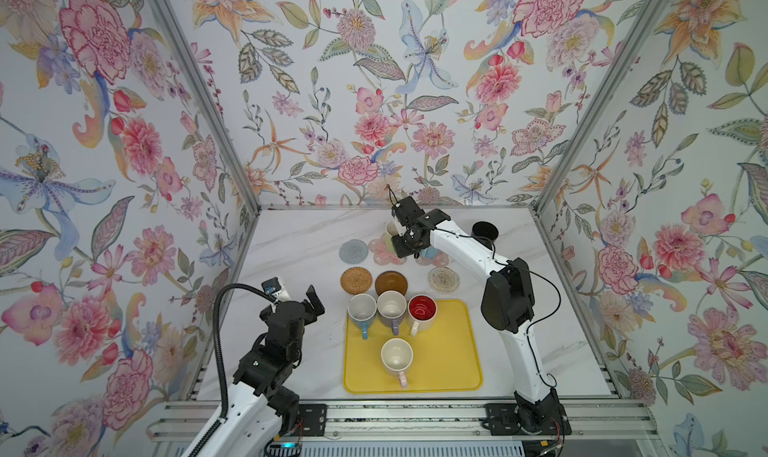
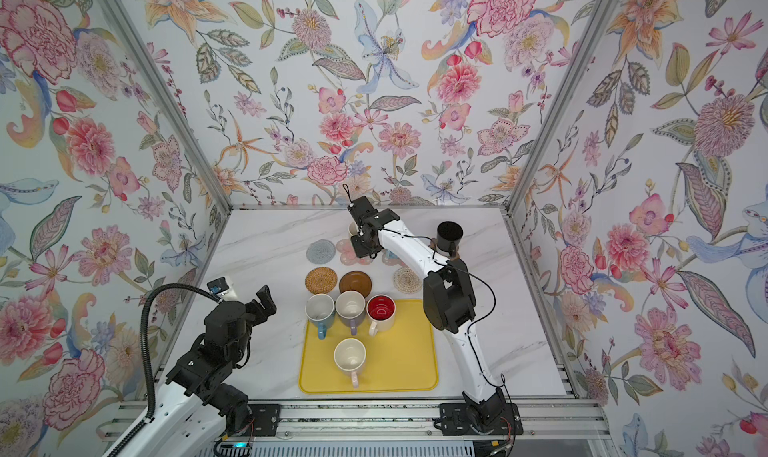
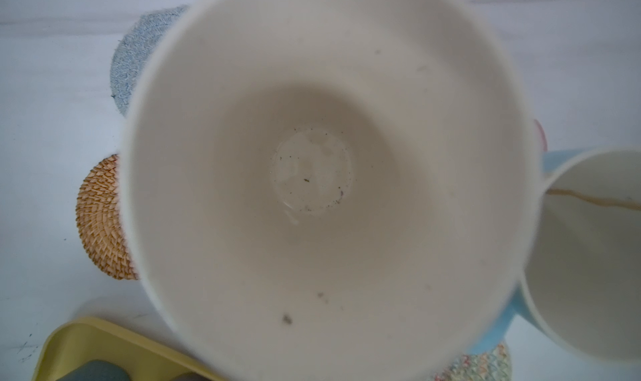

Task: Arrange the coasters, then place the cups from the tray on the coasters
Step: 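Carry the green-handled mug with the right gripper farther from the robot over the coasters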

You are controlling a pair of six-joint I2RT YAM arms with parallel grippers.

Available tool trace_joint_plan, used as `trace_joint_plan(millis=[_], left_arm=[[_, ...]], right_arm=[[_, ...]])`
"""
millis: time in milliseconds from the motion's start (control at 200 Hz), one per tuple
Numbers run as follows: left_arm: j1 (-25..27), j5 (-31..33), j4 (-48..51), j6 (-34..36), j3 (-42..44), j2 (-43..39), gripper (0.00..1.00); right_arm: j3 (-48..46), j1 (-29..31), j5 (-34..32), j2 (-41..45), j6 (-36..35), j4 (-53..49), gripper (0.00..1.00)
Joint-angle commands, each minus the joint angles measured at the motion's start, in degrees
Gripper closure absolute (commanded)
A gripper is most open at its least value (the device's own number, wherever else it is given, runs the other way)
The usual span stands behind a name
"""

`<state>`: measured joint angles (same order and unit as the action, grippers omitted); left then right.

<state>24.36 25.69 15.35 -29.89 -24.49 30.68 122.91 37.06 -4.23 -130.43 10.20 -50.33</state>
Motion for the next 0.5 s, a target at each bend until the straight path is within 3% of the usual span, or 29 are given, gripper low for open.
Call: trace_joint_plan(millis=[0,495], left_arm=[[-0.71,-0.44,1.94,-0.25,0.29,-0.87,0.01],[-0.72,-0.94,2.05,-0.61,-0.04,-0.39,0.01]], right_arm=[[4.02,0.05,-0.16,-0.24,-1.54,0.11,1.00],[12.63,-0.50,0.06,-6.23,-2.91,-1.84,1.00]])
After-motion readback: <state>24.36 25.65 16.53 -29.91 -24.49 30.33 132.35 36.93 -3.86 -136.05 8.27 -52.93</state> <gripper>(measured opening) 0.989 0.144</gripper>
